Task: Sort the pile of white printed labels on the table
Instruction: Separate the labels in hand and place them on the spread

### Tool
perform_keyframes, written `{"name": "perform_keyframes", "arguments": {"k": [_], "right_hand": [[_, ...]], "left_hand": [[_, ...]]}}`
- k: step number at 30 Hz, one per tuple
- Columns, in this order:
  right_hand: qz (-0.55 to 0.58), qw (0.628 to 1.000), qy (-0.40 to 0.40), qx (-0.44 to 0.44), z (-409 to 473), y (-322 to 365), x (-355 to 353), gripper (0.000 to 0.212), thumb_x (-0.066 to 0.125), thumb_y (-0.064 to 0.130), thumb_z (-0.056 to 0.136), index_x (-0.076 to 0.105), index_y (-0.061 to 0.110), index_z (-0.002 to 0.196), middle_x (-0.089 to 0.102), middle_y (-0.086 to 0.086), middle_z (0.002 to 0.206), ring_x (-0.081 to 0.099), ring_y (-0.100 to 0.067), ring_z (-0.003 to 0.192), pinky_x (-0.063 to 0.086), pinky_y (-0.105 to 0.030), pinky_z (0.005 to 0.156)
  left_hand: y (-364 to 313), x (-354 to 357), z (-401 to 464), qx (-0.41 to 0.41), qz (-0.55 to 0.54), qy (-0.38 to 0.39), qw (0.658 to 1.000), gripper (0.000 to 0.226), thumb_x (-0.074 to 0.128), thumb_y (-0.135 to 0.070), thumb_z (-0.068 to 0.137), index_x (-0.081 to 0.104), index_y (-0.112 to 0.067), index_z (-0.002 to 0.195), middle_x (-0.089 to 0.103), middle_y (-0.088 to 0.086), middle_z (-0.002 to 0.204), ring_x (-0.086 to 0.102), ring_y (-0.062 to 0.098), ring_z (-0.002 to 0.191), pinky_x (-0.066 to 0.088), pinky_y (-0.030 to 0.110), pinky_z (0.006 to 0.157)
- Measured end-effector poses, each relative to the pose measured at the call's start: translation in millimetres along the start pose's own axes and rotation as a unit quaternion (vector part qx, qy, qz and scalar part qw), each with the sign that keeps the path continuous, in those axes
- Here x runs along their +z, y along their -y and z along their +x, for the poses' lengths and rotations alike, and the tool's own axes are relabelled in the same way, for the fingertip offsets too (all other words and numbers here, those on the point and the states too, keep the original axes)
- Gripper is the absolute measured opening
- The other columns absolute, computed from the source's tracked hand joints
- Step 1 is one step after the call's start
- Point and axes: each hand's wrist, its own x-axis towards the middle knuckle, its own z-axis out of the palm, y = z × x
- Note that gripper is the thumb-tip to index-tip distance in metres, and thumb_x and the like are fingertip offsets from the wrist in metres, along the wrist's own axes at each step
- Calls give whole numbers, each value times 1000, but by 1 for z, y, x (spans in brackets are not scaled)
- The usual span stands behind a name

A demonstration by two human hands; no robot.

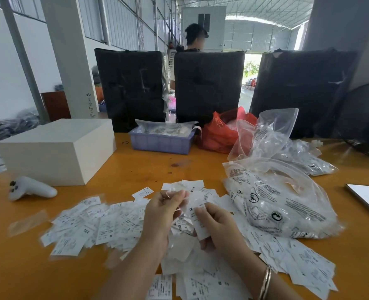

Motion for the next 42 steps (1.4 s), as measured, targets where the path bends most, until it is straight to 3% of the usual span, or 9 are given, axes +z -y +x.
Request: {"name": "perform_keyframes", "arguments": {"k": [4, 9, 12, 16, 22, 26, 32, 37, 42], "right_hand": [[32, 999, -31, 7, 1, -1, -1, 30, 54, 28, 95, 51, 2, 79, 63, -22, 66, 53, -22, 41, 39, -30, 43], [20, 999, -46, 17, 1, -1, -3, 32, 55, 30, 94, 54, 0, 83, 67, -14, 65, 54, -19, 41, 37, -26, 42], [-31, 999, -40, 5, 2, -2, -1, 29, 59, 27, 92, 53, 10, 69, 64, -14, 63, 52, -18, 40, 36, -24, 40], [-84, 996, -40, 5, 2, -3, -1, 41, 60, 22, 92, 47, 22, 54, 52, 3, 45, 49, -13, 38, 36, -20, 38], [-111, 994, -20, 3, 1, 4, -6, 39, 54, 31, 95, 53, 0, 71, 47, -2, 56, 43, -14, 49, 34, -25, 45], [-159, 987, -17, -1, 3, 4, -7, 36, 58, 33, 92, 52, 10, 66, 44, 1, 56, 37, -10, 49, 29, -22, 46], [-74, 996, -18, 38, 4, 5, -14, 18, 65, 24, 89, 65, 16, 72, 57, -1, 54, 52, -13, 40, 36, -19, 41], [-118, 992, -28, 36, 4, 7, -16, 23, 66, 29, 87, 67, 8, 76, 56, -6, 52, 52, -12, 39, 38, -19, 41], [-12, 997, -56, 59, 6, 5, -19, 15, 67, 23, 87, 61, 9, 85, 58, 3, 54, 58, -15, 44, 38, -21, 40]], "left_hand": [[-1, 3, -4, 18, 22, 20, 999, 46, 79, -38, 57, 63, -12, 91, 75, 3, 90, 70, 9, 72, 53, 24, 66], [1, 3, -1, 27, 54, 29, 998, 23, 76, -18, 78, 63, -18, 97, 75, 0, 85, 72, 11, 78, 53, 30, 73], [2, 2, -1, 35, 59, 26, 997, 21, 75, -16, 80, 63, -19, 98, 75, -2, 83, 71, 7, 77, 52, 25, 69], [2, 0, 0, 48, 57, 35, 997, 19, 70, -13, 84, 61, -18, 100, 76, -2, 87, 72, 10, 83, 50, 23, 68], [4, 0, -2, 57, 140, 98, 984, 29, 76, -17, 79, 62, -26, 102, 75, -7, 89, 70, 7, 83, 52, 17, 69], [5, 0, -1, 60, 153, 114, 980, 29, 74, -14, 82, 61, -27, 104, 75, -7, 90, 71, 10, 85, 53, 19, 70], [4, -2, 2, 34, 63, 66, 995, 28, 70, -10, 84, 60, -22, 107, 75, -5, 93, 71, 10, 85, 52, 28, 77], [7, 0, -1, 32, 138, 121, 982, 27, 73, -20, 82, 62, -27, 105, 75, -1, 92, 71, 13, 89, 54, 37, 85], [9, 2, -2, 32, 177, 106, 978, 24, 73, -20, 83, 63, -27, 104, 75, -6, 89, 72, 12, 84, 58, 33, 77]]}}
